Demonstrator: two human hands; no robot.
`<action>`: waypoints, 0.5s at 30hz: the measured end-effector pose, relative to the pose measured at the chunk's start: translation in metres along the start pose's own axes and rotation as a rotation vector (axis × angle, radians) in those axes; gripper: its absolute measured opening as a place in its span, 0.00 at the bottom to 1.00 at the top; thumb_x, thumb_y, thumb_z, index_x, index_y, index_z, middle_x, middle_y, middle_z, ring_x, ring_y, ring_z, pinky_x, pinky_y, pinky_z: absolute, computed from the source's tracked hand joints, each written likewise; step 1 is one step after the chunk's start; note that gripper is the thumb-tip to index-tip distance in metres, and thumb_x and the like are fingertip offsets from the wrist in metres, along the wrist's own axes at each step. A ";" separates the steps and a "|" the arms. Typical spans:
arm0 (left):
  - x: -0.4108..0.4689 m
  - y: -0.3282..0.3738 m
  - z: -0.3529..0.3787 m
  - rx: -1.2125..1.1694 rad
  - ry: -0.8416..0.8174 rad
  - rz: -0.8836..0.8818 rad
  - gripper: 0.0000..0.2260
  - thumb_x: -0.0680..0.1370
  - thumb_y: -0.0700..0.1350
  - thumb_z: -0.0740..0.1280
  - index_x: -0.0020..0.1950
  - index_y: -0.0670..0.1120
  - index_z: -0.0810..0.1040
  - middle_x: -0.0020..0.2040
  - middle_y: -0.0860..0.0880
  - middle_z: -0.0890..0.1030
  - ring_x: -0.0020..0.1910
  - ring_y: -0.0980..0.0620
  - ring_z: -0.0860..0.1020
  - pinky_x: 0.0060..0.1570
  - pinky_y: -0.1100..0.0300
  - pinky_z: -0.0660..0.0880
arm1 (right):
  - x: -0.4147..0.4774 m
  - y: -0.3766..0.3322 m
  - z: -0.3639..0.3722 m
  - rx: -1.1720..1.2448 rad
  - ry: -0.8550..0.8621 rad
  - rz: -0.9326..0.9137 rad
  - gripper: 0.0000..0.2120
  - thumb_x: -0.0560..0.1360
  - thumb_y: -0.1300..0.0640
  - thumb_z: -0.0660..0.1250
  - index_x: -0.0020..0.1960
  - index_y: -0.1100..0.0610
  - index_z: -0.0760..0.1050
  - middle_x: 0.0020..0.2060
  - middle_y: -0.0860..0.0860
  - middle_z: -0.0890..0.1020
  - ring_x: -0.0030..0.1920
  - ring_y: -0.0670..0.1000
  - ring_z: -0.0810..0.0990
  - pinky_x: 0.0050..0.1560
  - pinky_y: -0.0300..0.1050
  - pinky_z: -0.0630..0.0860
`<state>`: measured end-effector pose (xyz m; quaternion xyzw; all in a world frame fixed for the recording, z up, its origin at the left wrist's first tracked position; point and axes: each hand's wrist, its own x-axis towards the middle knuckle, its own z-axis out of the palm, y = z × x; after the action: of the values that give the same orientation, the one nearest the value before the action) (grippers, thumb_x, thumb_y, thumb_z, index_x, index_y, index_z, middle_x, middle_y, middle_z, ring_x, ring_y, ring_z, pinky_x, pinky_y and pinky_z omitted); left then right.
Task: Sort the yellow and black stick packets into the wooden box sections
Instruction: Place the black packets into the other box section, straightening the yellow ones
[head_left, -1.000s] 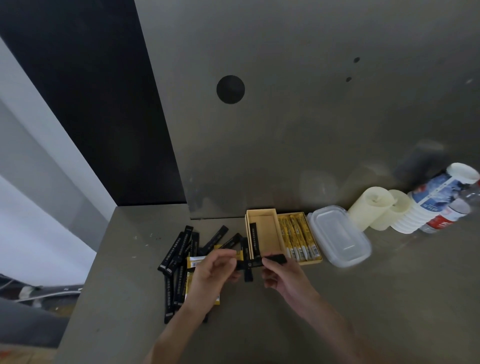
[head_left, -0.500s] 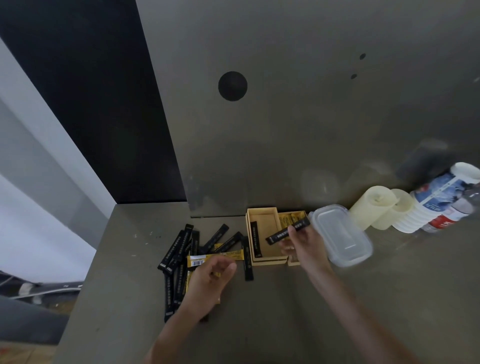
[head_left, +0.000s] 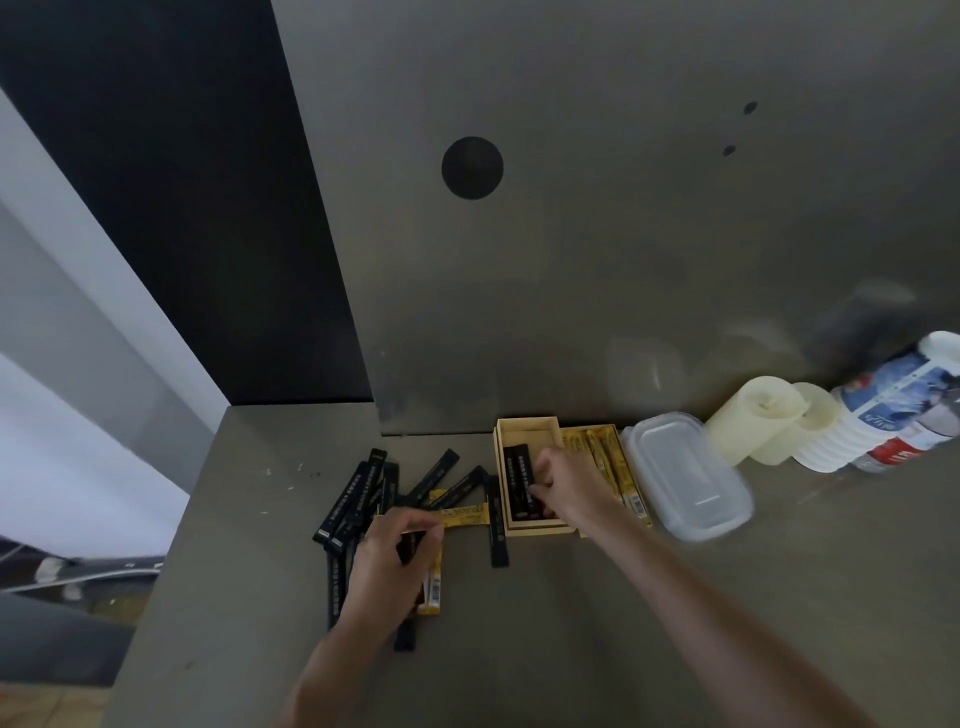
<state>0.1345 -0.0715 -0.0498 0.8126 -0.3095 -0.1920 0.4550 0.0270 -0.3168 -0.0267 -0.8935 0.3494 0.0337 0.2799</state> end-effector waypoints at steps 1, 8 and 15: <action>0.000 -0.002 0.000 0.016 0.020 0.010 0.05 0.79 0.46 0.69 0.51 0.57 0.80 0.51 0.62 0.81 0.54 0.63 0.77 0.53 0.69 0.72 | 0.001 0.000 -0.002 0.032 -0.023 -0.002 0.09 0.77 0.54 0.71 0.56 0.53 0.77 0.43 0.48 0.84 0.38 0.42 0.84 0.43 0.41 0.83; 0.012 -0.016 -0.008 0.373 0.200 0.063 0.11 0.78 0.47 0.70 0.60 0.50 0.80 0.59 0.53 0.80 0.61 0.52 0.75 0.62 0.51 0.71 | -0.004 0.001 -0.002 0.139 0.016 -0.030 0.04 0.80 0.55 0.67 0.53 0.52 0.79 0.41 0.47 0.84 0.35 0.40 0.84 0.37 0.36 0.82; 0.014 -0.030 -0.005 0.326 0.101 0.018 0.13 0.76 0.44 0.72 0.60 0.50 0.81 0.58 0.54 0.79 0.61 0.52 0.74 0.62 0.56 0.71 | -0.017 0.013 0.007 0.234 0.119 -0.105 0.04 0.81 0.52 0.66 0.53 0.50 0.78 0.41 0.44 0.84 0.38 0.38 0.84 0.43 0.40 0.84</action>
<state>0.1578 -0.0665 -0.0732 0.8815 -0.3205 -0.0940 0.3336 0.0067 -0.3101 -0.0341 -0.8724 0.3195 -0.0751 0.3622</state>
